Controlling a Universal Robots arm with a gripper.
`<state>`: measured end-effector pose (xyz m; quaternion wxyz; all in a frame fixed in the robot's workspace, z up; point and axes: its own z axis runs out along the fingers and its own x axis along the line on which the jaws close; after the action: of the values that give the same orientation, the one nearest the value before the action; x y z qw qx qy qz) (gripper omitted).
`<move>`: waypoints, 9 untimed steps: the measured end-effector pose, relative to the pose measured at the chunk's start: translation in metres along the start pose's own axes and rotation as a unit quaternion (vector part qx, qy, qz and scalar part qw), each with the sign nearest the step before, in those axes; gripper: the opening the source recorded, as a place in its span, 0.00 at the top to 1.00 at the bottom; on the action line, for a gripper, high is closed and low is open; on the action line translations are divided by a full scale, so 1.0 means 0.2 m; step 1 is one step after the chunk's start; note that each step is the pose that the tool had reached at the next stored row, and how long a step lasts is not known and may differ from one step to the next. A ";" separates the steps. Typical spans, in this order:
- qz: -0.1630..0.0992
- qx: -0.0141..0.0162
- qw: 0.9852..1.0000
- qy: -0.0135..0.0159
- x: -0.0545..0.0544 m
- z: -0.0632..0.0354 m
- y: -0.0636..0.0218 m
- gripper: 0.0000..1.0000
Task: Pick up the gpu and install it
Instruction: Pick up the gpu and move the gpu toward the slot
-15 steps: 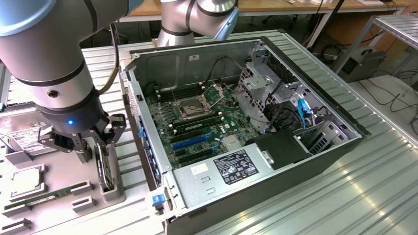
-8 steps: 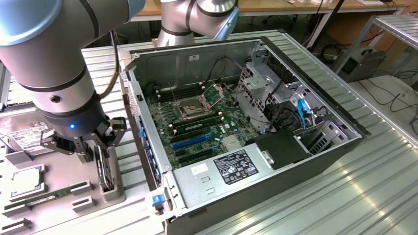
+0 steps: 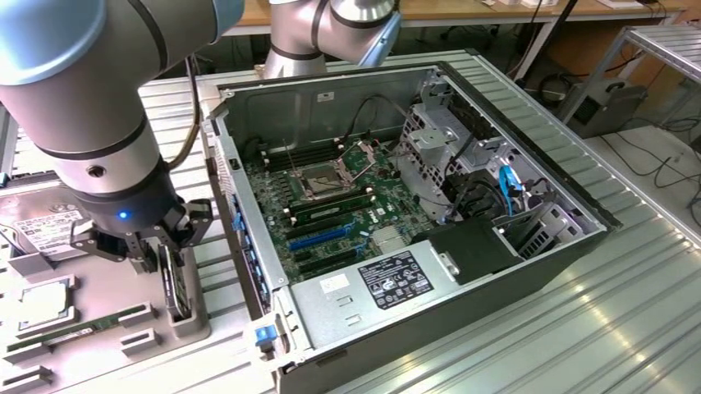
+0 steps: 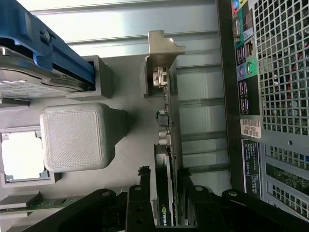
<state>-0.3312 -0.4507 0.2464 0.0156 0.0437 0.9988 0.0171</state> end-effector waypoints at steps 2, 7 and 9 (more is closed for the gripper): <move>0.000 0.000 1.000 0.000 0.00 0.002 0.000 0.65; 0.000 0.000 1.000 0.000 0.00 0.003 0.000 0.73; -0.003 0.000 1.000 0.000 0.00 0.003 0.000 0.73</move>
<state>-0.3313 -0.4506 0.2458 0.0155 0.0403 0.9989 0.0171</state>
